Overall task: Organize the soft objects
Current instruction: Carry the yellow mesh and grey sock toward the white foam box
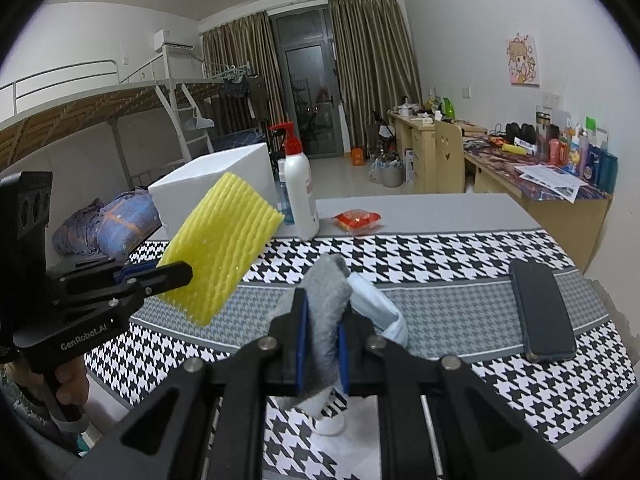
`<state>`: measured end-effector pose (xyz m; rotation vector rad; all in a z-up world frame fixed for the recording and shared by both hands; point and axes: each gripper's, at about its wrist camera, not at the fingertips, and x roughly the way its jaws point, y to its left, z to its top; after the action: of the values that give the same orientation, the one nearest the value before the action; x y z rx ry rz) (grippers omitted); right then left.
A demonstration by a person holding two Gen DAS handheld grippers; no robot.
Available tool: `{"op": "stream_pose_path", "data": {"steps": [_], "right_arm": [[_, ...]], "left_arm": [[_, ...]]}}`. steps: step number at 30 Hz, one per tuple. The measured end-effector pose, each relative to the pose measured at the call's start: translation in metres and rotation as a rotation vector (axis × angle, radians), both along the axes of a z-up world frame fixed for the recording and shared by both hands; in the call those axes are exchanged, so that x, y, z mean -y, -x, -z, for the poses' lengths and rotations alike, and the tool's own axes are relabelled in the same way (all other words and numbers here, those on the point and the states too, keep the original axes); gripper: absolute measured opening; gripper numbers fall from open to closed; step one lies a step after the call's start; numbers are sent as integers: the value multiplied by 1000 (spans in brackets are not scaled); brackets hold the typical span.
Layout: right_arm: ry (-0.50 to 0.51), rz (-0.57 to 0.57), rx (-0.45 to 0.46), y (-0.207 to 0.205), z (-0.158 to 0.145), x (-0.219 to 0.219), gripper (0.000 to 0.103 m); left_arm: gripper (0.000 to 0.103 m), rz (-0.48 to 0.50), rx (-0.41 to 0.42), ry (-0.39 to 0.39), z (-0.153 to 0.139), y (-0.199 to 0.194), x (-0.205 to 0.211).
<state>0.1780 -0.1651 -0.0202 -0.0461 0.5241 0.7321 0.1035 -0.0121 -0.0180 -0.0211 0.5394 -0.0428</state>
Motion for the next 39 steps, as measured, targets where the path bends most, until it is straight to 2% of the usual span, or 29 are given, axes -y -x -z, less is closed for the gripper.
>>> {"op": "stream_pose_path", "data": {"steps": [18, 28, 39], "right_arm": [[-17, 17, 75, 14, -21, -39, 16], [-18, 16, 83, 10, -30, -60, 16], [-8, -14, 130, 10, -47, -80, 16]], "left_arm": [[12, -66, 47, 2, -19, 12, -40], [12, -102, 67, 7, -28, 14, -61], [12, -157, 99, -2, -42, 14, -83]]}}
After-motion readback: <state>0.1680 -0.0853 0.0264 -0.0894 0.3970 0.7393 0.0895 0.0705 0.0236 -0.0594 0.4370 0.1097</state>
